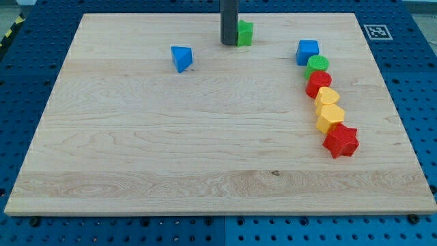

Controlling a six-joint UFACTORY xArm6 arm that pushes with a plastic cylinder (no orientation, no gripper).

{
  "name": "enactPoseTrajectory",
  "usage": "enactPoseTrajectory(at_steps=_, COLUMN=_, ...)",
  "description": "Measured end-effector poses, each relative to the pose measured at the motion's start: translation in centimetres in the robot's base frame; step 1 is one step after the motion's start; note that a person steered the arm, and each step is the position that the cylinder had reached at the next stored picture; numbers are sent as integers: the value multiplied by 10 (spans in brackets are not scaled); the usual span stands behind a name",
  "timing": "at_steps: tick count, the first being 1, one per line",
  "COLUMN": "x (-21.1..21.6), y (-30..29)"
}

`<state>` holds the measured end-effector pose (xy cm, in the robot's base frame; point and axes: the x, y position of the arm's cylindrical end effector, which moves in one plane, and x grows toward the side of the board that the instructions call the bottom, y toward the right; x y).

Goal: Place the green star above the blue cube

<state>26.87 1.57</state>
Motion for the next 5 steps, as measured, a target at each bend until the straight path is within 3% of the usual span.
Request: enactPoseTrajectory(at_steps=5, x=-47, y=20)
